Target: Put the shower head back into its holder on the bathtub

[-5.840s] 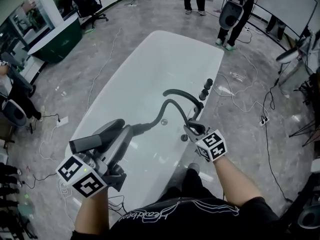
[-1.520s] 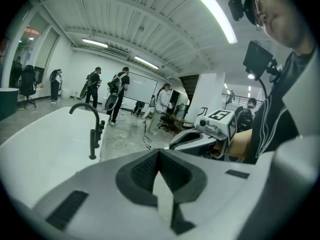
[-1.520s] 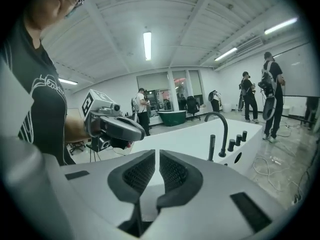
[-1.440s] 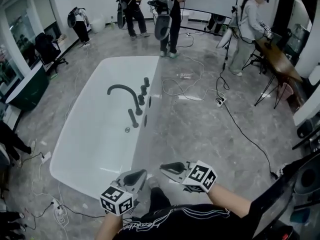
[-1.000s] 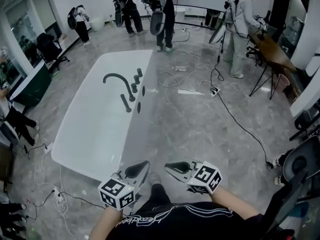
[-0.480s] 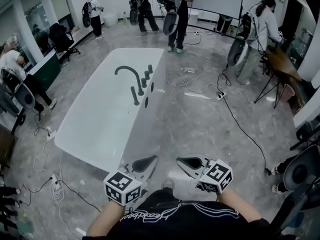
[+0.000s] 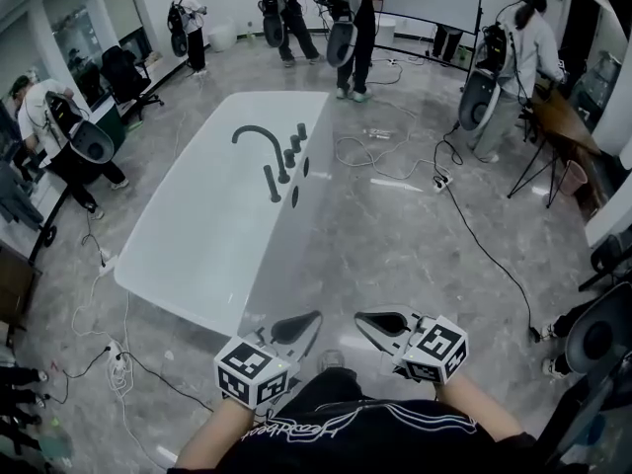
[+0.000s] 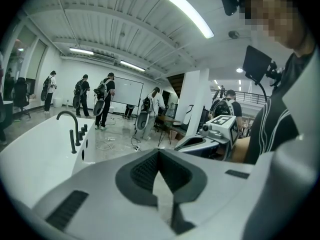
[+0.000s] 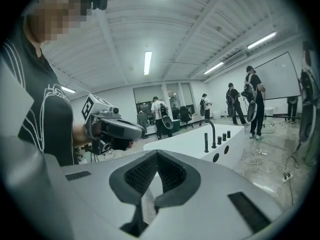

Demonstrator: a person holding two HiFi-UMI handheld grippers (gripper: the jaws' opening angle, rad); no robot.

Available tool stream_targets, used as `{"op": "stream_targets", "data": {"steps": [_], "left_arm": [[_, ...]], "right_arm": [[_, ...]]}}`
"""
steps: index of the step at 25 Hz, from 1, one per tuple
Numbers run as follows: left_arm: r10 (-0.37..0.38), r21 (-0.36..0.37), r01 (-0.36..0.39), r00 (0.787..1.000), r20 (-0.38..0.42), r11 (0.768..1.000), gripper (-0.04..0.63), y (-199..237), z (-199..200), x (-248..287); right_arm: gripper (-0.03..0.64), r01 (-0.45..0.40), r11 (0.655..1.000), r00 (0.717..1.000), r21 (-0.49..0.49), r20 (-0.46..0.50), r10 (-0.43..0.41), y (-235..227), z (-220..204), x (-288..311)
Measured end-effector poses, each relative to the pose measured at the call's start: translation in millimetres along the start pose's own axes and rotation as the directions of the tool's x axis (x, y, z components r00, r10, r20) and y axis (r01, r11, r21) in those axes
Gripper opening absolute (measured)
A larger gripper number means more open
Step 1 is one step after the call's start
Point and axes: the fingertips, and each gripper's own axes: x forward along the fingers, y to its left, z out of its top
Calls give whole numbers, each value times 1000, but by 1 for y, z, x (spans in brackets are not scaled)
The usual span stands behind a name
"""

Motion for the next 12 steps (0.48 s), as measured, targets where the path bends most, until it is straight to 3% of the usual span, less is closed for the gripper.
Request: {"op": "stream_targets", "data": {"steps": [12], "left_arm": [[-3,9,3,1000,-19,1000,3,-14,-11,-8]], "right_arm": [[12,-14,1000,1000,11,14,14,16,-4,-2]]}}
